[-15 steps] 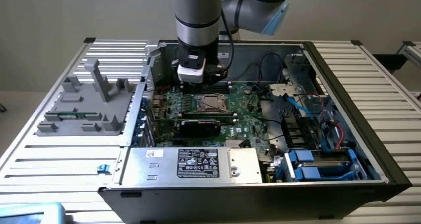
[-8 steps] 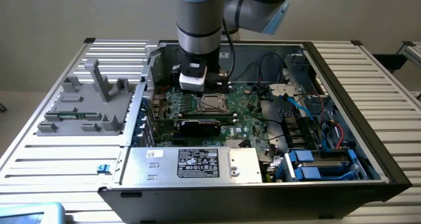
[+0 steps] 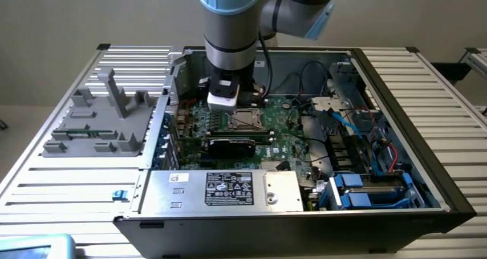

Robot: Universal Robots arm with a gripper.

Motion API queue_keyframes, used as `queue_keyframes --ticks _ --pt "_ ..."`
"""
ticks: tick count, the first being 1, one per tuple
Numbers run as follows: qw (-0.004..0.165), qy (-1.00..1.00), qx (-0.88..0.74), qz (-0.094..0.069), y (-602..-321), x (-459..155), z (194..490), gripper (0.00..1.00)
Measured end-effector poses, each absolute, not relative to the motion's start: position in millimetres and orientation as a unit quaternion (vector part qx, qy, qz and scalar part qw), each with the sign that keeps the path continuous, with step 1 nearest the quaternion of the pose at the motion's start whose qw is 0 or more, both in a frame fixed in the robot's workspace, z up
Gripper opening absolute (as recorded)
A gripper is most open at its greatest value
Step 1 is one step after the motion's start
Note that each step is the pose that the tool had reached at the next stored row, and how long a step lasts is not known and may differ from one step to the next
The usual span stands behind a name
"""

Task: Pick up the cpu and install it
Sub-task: 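Install the second cpu locking lever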

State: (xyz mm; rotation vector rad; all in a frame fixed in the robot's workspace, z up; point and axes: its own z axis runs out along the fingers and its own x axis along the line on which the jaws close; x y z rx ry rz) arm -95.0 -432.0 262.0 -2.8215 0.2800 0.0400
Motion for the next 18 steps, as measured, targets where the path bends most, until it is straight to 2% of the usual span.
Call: queue_keyframes --ticks 18 --pt "0.168 0.099 -0.981 0.024 -434 -95 246 0.11"
